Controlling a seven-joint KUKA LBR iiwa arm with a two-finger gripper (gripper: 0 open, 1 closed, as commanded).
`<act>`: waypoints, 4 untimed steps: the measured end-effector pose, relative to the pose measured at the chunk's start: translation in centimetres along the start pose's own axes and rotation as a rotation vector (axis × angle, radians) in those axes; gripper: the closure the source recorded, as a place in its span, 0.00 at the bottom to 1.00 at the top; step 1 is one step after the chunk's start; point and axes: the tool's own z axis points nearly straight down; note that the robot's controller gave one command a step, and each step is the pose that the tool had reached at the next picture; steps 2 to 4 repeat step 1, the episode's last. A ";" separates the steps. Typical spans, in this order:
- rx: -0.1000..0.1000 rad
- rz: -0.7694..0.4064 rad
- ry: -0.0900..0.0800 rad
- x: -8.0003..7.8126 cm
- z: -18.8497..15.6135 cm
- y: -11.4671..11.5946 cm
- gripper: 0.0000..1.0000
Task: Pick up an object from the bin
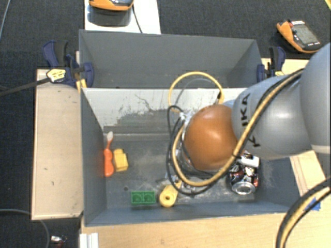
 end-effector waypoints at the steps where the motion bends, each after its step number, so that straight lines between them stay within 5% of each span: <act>1: 0.000 0.001 0.000 0.0 0.0 0.0 1.00; 4: 0.000 0.001 0.000 0.0 0.0 0.0 1.00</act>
Offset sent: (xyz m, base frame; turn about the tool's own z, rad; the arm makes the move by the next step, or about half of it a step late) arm 0.0000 -0.0001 0.0062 0.0003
